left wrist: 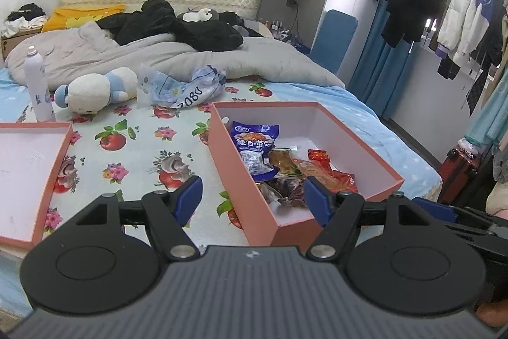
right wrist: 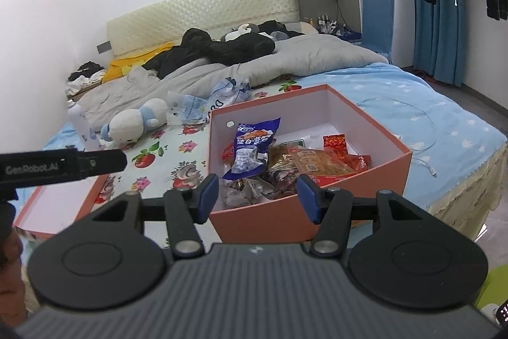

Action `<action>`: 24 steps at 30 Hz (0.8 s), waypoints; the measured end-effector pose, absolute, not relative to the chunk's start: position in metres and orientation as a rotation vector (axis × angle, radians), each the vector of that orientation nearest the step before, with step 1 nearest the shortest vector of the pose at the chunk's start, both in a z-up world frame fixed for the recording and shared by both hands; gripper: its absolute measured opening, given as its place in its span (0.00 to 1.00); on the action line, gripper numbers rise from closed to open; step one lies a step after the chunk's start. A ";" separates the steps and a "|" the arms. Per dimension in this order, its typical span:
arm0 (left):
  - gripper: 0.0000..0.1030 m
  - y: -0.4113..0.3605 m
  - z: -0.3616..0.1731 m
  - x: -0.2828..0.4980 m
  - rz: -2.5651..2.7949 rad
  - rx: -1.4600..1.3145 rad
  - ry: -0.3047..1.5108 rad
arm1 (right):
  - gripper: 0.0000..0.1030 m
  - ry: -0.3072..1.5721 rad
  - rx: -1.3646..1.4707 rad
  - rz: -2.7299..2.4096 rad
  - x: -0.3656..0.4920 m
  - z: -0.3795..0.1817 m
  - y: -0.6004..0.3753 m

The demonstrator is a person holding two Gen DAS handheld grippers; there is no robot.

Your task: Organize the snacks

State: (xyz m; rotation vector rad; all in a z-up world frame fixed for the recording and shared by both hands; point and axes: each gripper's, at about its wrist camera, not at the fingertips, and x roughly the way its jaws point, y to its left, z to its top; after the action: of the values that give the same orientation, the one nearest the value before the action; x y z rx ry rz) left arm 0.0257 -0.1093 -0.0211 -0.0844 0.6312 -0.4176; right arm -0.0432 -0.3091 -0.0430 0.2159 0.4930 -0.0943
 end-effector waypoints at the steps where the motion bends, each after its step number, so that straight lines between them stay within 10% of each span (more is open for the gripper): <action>1: 0.73 -0.109 -0.022 0.025 -0.421 -0.093 0.636 | 0.55 0.494 0.217 -0.092 -0.044 -0.043 -0.309; 11: 0.73 -0.110 -0.024 0.023 -0.438 -0.112 0.646 | 0.55 0.503 0.221 -0.119 -0.048 -0.042 -0.319; 16: 0.97 -0.115 -0.017 0.018 -0.431 -0.093 0.620 | 0.55 0.502 0.195 -0.128 -0.049 -0.041 -0.319; 20: 0.99 -0.117 -0.017 0.018 -0.417 -0.062 0.631 | 0.99 0.476 0.222 -0.126 -0.049 -0.041 -0.323; 24: 1.00 -0.116 -0.017 0.018 -0.415 -0.057 0.638 | 1.00 0.470 0.224 -0.142 -0.050 -0.038 -0.327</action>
State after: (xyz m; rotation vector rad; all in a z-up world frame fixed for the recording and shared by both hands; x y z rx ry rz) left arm 0.0181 -0.1165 -0.0171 -0.0571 0.6375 -0.4154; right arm -0.0497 -0.3274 -0.0378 0.2235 0.4702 -0.1421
